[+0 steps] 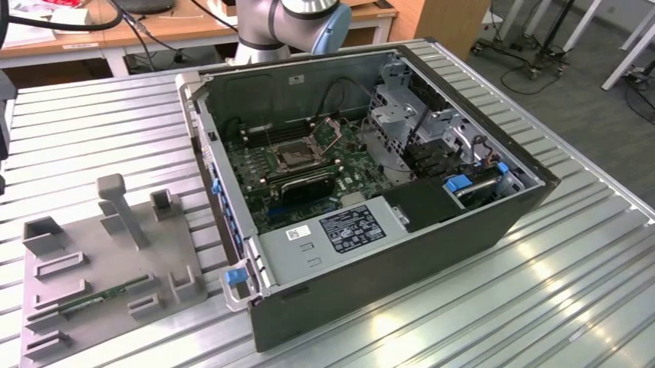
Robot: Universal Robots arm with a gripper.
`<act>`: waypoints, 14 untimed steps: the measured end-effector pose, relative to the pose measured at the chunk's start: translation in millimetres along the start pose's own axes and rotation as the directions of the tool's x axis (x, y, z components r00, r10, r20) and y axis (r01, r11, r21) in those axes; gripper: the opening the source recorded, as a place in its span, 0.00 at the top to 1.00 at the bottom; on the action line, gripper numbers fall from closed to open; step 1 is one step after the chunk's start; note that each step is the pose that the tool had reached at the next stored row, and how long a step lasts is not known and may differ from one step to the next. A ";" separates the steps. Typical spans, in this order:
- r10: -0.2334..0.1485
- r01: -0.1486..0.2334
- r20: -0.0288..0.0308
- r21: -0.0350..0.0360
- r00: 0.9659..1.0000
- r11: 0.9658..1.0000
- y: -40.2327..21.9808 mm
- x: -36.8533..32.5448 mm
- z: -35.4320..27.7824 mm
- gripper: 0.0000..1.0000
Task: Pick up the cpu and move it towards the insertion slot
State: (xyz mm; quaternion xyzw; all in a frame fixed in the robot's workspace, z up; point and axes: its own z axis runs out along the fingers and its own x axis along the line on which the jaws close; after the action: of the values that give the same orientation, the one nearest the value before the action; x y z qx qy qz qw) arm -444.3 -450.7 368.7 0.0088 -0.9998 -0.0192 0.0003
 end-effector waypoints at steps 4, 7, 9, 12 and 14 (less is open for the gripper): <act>0.000 0.000 0.000 0.000 1.000 1.000 0.0 0.0 -0.1 0.46; 0.000 0.000 0.000 0.000 1.000 1.000 0.0 0.0 -0.1 0.46; 0.000 0.000 0.000 0.000 1.000 1.000 0.0 0.0 -0.1 0.46; 0.000 0.000 0.000 0.000 1.000 1.000 0.0 0.0 -0.2 0.46; 0.000 0.000 0.000 0.000 1.000 1.000 0.0 0.0 -0.2 0.46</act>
State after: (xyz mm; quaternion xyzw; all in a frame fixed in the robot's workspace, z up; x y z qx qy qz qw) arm -444.3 -450.7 368.9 0.0088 -0.9998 -0.0192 0.0003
